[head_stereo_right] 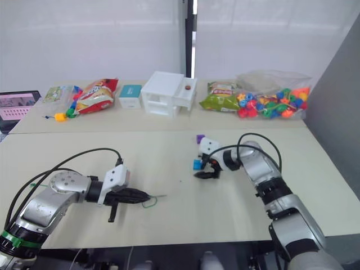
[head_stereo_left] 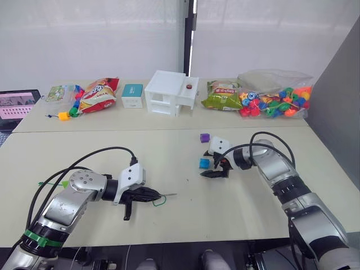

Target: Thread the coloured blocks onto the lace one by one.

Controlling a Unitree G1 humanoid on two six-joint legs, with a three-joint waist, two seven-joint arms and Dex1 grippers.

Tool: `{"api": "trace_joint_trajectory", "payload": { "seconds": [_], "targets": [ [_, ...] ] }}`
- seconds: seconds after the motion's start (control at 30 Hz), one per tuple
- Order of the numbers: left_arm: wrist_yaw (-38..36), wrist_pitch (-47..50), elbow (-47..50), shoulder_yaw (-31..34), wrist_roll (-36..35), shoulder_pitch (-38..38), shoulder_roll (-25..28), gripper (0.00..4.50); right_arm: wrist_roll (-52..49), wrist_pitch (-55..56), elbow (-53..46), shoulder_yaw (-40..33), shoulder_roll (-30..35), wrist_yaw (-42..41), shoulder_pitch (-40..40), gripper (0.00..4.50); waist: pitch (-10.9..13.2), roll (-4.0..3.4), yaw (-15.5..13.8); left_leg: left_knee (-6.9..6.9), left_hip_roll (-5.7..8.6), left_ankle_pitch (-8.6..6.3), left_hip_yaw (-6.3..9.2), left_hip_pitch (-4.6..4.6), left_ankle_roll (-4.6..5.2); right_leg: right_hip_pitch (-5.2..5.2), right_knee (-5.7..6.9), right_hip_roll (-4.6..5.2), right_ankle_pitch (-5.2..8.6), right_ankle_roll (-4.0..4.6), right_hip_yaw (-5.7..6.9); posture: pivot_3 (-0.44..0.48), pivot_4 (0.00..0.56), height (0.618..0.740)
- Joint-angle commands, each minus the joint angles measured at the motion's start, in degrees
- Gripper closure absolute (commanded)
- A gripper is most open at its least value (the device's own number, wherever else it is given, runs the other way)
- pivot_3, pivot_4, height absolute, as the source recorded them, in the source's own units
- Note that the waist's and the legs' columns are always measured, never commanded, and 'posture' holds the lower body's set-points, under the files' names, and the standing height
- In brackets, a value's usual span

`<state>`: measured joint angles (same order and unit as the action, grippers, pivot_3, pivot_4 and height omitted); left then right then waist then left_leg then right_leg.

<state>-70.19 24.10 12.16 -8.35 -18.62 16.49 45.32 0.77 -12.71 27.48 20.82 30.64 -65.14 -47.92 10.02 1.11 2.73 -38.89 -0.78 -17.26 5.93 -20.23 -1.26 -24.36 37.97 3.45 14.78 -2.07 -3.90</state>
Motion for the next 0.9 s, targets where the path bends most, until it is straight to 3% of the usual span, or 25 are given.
{"api": "trace_joint_trajectory", "payload": {
  "seconds": [0.03, 0.17, 0.3, 0.5, 0.6, 0.9],
  "targets": [
    [0.2, 0.1, 1.9, 1.2, -1.3, 0.1, 0.3, 4.5, 1.0, 2.0, 1.4, -0.7, -0.2, -0.4, -1.4, 1.88, 0.0, 0.0, 0.0, 0.0, 0.0, 0.0, 0.0, 0.0, 0.0, 0.0, 0.0, 0.0, 0.0, 0.0, 0.0, 0.0, 0.15, 0.74],
    [0.3, 0.1, 1.9, 1.2, -1.4, 0.0, 0.4, 4.5, 1.1, 2.1, 0.4, -1.0, -0.2, -0.8, -0.7, 3.17, 0.0, 0.0, 0.0, 0.0, 0.0, 0.0, 0.0, 0.0, 0.0, 0.0, 0.0, 0.01, 0.0, 0.0, 0.0, 0.0, 0.15, 0.74],
    [0.4, 0.2, 1.7, 1.1, -1.5, 0.5, 0.3, 4.5, 0.2, 0.2, -4.9, -1.4, 0.7, -1.7, 1.2, 3.17, 0.0, 0.0, 0.0, 0.0, 0.0, 0.0, 0.0, 0.0, 0.0, 0.0, 0.01, 0.01, 0.0, 0.0, 0.0, 0.0, 0.15, 0.74],
    [2.8, 2.3, 2.9, 0.3, -1.0, 2.2, -0.3, 4.5, -3.6, -16.3, -33.9, 0.6, 4.4, -5.1, 10.6, 3.17, 0.0, -0.02, -0.3, 0.01, 0.0, -0.01, 0.02, -0.05, 0.0, -0.03, 0.01, 0.01, 0.0, 0.0, 0.0, 0.0, 0.15, 0.74],
    [2.4, 2.9, 4.0, -0.9, -0.4, 2.4, 0.4, 4.5, -4.5, -23.3, -43.3, 2.4, 5.1, -4.7, 13.5, 3.17, 0.0, -0.02, -0.2, 0.0, 0.01, 0.0, 0.03, -0.04, 0.0, -0.01, 0.01, 0.01, 0.0, 0.0, 0.01, 0.0, 0.15, 0.74],
    [1.1, 2.5, 5.4, -4.2, 1.5, 1.6, 2.3, 4.5, -2.8, -26.2, -47.3, 7.4, 5.9, -1.9, 15.1, 3.17, 0.0, -0.01, -0.2, -0.02, 0.01, 0.0, 0.02, -0.02, -0.01, 0.0, -0.01, 0.0, 0.0, -0.01, 0.01, 0.0, 0.15, 0.74]
  ]
}}
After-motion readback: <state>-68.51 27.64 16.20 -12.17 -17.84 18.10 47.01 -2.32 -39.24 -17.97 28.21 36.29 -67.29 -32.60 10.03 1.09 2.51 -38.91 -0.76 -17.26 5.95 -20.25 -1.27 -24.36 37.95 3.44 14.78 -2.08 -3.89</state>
